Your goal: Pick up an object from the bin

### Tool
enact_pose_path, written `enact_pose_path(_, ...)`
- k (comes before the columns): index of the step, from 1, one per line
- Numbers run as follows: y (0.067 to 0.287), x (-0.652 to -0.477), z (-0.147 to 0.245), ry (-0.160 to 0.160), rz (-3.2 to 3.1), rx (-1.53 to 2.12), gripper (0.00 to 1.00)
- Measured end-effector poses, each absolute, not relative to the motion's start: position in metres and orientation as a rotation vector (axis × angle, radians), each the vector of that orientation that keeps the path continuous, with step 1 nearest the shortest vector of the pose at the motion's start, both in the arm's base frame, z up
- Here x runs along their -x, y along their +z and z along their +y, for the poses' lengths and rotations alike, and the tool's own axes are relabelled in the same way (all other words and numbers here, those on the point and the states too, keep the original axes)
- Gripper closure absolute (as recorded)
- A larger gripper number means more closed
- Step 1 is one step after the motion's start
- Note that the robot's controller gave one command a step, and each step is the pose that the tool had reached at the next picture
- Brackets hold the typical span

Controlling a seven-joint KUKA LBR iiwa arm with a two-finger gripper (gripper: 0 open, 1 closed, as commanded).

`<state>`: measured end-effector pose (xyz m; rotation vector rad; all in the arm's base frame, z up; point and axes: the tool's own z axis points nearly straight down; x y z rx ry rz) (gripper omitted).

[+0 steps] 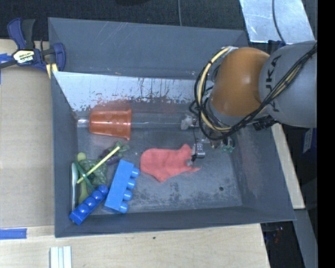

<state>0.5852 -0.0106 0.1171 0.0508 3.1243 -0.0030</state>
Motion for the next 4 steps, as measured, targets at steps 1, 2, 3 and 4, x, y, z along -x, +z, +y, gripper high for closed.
enact_pose_path(1,0.117,-0.513,0.028,0.003,3.12,-0.21,0.0)
enact_pose_path(2,0.071,-0.528,-0.011,-0.008,3.106,-0.34,1.0)
enact_pose_path(3,0.071,-0.528,-0.011,-0.008,3.106,-0.34,1.0)
enact_pose_path(4,0.071,-0.542,0.0,-0.013,3.117,-0.224,1.0)
